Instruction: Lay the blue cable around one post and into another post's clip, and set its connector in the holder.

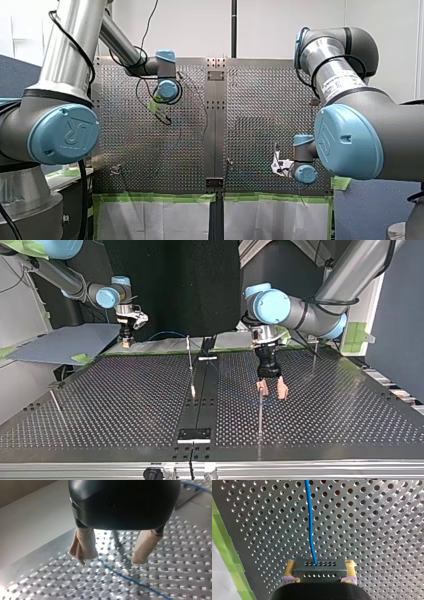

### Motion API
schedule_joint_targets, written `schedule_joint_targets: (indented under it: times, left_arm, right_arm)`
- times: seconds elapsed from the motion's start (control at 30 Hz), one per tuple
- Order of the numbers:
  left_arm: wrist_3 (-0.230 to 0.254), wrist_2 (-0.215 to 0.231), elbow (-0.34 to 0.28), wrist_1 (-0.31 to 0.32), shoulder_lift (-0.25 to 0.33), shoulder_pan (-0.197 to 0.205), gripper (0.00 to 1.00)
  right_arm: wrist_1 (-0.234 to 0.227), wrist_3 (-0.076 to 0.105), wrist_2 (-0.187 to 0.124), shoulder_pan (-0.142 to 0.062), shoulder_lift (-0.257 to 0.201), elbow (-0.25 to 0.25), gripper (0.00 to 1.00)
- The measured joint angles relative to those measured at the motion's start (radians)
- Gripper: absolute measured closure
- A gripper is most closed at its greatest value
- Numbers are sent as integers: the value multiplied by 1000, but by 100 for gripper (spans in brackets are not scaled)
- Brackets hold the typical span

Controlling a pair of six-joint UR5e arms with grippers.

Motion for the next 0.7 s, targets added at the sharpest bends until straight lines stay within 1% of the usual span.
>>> schedule_joint_targets:
  times: [0.13,0.5,0.7]
  left_arm:
    - [-35,-15,15,-19,0,10,0]
    - [-130,22,56,-26,-1,29,0]
    - [-179,15,63,-25,-1,46,0]
  right_arm:
    - [0,0,0,0,1,0,100]
    - [0,0,0,0,3,0,100]
    - [0,-2,1,0,3,0,100]
